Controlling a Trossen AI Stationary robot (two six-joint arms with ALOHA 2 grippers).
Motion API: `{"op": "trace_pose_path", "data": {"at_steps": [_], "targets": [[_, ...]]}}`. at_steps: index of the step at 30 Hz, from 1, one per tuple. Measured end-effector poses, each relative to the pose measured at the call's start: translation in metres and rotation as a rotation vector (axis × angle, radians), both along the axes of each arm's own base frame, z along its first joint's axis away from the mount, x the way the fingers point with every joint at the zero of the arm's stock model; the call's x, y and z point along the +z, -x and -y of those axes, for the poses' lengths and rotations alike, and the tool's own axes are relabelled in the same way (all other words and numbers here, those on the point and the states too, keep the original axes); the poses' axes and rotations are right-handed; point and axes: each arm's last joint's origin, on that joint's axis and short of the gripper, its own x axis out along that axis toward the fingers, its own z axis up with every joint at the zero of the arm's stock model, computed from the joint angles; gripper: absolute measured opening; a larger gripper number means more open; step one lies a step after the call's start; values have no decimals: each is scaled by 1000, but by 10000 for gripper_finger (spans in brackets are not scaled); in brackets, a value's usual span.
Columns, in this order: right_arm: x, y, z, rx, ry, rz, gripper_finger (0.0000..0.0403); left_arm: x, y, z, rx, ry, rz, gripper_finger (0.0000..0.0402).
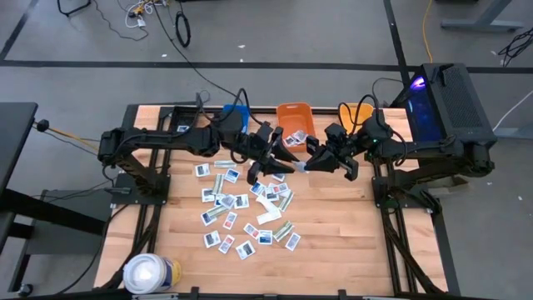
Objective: Pick & Place First Aid Supplies
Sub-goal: Put the alcohol pad into the black bin
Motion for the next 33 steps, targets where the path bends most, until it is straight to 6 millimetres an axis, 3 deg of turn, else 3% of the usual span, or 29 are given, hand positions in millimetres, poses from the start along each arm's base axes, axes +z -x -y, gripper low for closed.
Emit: {"op": "trace_pose_path", "data": {"at_steps": [8,15,24,33], "targets": [[0,0,0,-1,3,1,0,0,0,-1,2,0,0,61],[0,0,0,-1,3,1,0,0,0,-1,2,1,0,9],[0,0,-1,2,3,1,20,0,0,-1,2,1,0,6],[1,0,0,-31,-7,9,104,-2,0,-3,8,4,-28,3]]}}
